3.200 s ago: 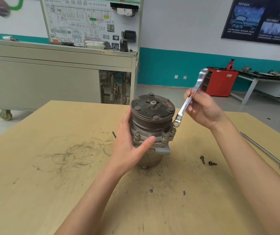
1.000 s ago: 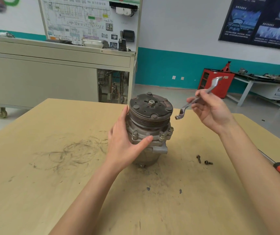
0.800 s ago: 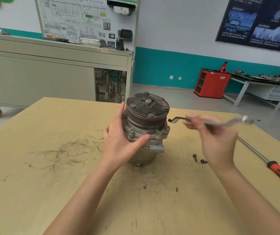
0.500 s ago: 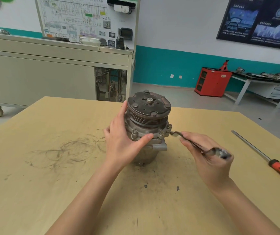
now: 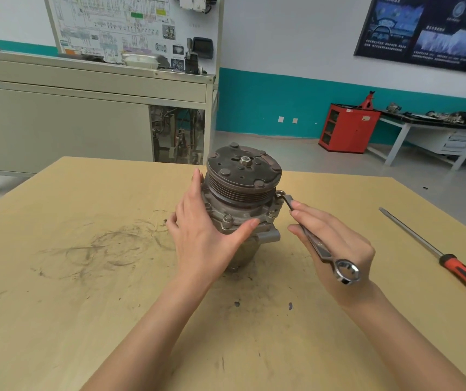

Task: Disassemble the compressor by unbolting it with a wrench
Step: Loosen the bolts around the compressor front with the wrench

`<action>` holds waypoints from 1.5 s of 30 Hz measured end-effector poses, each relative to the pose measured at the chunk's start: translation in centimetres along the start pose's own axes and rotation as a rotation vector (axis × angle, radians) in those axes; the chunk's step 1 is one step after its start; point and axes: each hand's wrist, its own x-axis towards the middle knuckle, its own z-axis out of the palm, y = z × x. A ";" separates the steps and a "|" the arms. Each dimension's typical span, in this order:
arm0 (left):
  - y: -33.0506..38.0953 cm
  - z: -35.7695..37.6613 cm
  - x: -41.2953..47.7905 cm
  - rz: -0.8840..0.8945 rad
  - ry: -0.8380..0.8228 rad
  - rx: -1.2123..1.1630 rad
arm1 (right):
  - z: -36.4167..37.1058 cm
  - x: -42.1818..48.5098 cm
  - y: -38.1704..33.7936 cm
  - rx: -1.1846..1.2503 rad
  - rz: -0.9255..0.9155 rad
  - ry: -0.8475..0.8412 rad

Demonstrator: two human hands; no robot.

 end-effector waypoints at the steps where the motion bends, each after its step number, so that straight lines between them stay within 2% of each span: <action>1: 0.0 0.0 0.0 0.002 -0.001 -0.010 | 0.1 -0.1 0.1 -0.005 -0.004 0.006; 5: 0.0 0.1 -0.1 0.011 -0.006 -0.059 | 0.0 -0.7 0.1 -0.033 -0.054 0.001; 7: 0.0 0.1 0.0 0.006 -0.018 -0.082 | -0.1 -1.3 0.5 0.020 -0.001 -0.026; 9: -0.1 0.0 0.1 -0.003 -0.043 -0.111 | -0.2 -1.8 0.8 0.264 0.247 -0.039; 11: -0.1 0.0 0.1 -0.002 -0.065 -0.126 | -0.3 -1.5 1.9 0.658 0.592 0.036; 13: -0.1 -0.1 0.0 -0.001 -0.080 -0.130 | 0.1 -0.8 4.2 0.915 0.850 0.102; 14: -0.1 -0.1 0.1 -0.002 -0.084 -0.126 | 0.5 -0.4 5.4 0.943 0.941 0.063; 16: 0.0 -0.2 0.1 -0.008 -0.083 -0.113 | 1.8 -0.4 6.9 0.913 1.040 -0.125; 18: -0.2 -0.2 0.1 -0.013 -0.073 -0.108 | 3.1 -0.7 7.7 0.968 1.095 -0.190; 21: -0.2 -0.2 0.1 -0.002 -0.063 -0.104 | 3.2 0.5 8.4 0.982 1.056 -0.090; 25: -0.2 -0.2 0.0 0.008 -0.069 -0.094 | 1.6 2.4 8.1 0.871 0.922 -0.091; 30: -0.1 -0.2 -0.1 0.023 -0.044 -0.100 | -1.2 1.0 4.4 0.674 0.467 -0.110; 32: 0.0 -0.1 -0.1 0.026 -0.040 -0.097 | -1.2 0.3 3.1 0.627 0.378 -0.144; 39: 0.0 -0.2 -0.1 0.026 -0.047 -0.110 | -0.4 -0.6 1.3 0.682 0.382 -0.101; 45: 0.0 -0.2 -0.1 0.019 -0.062 -0.110 | 0.3 -2.1 0.5 0.739 0.508 -0.009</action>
